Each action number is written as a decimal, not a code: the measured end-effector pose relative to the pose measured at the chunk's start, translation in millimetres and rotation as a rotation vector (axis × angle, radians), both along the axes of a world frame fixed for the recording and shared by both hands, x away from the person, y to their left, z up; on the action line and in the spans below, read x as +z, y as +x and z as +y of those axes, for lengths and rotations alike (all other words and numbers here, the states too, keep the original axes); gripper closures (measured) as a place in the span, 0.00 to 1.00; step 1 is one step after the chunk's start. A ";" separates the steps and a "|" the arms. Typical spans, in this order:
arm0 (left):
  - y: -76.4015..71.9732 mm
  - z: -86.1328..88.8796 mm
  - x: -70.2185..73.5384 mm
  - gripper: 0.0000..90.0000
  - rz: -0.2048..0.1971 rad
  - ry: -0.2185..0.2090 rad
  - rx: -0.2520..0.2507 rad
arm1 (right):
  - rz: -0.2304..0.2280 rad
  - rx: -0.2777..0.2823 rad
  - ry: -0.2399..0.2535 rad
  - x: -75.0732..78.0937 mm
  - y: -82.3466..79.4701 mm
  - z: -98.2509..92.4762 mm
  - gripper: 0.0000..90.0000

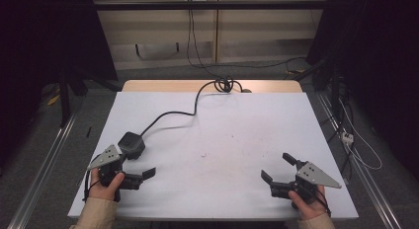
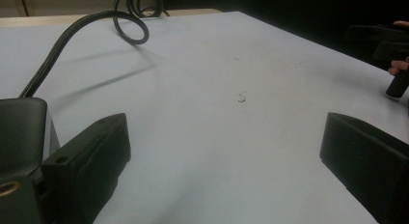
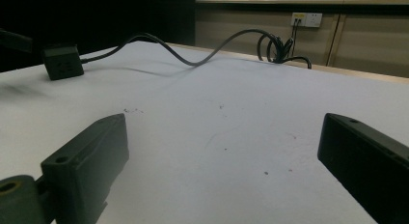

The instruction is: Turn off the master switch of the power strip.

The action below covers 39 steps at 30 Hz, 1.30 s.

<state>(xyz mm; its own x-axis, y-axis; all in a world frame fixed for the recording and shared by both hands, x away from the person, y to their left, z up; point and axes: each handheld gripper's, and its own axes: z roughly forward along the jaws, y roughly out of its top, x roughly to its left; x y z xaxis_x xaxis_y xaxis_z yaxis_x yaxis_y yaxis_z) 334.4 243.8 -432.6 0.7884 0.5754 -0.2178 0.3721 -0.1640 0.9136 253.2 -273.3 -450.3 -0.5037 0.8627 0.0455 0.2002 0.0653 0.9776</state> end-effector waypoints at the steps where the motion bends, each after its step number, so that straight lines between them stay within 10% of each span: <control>1: -0.1 0.8 -0.4 0.04 -0.001 0.002 0.001 | 0.000 0.000 0.000 0.0 0.0 0.0 0.04; 39: -4.9 10.2 -7.0 0.04 -0.014 -0.001 0.020 | 0.005 0.007 -0.009 -0.9 -0.3 1.4 0.04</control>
<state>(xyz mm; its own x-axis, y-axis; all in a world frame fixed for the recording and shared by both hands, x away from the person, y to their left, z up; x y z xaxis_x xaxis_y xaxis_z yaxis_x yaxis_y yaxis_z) 329.5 254.0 -439.6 0.7798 0.5906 -0.2078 0.3627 -0.1557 0.9188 252.9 -271.9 -451.3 -0.5092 0.8597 0.0401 0.2042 0.0755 0.9760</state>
